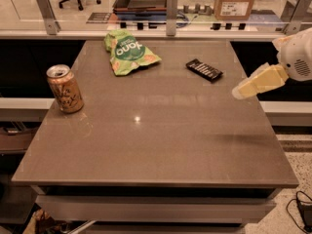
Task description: Move rxbar chocolate near orange can
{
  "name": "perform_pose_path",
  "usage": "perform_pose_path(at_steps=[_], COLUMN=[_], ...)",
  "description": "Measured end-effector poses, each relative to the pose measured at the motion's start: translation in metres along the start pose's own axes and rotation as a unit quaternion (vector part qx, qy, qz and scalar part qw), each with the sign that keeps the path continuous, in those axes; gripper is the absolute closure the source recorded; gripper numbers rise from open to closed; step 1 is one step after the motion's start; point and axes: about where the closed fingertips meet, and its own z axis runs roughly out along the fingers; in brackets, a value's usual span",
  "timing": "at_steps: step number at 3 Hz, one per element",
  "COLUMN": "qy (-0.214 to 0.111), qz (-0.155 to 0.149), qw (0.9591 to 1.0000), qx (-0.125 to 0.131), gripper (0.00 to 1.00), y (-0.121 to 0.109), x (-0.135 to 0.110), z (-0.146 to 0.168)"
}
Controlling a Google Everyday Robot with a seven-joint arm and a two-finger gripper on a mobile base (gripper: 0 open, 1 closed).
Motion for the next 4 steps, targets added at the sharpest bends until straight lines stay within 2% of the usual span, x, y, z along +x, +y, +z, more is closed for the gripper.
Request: perform_pose_path(at_steps=[1,2,3,4], qy=[-0.034,-0.054,-0.061,-0.061], qz=[0.004,0.027,0.068,0.069], qw=[0.9993,0.9973,0.9944,0.9943], qx=[-0.015,-0.042,-0.053,-0.053], gripper=[0.00,0.00,0.00,0.00], y=[-0.017,-0.019,-0.021,-0.021], x=[-0.012,-0.014,-0.003,-0.003], z=[0.031,0.067,0.094,0.095])
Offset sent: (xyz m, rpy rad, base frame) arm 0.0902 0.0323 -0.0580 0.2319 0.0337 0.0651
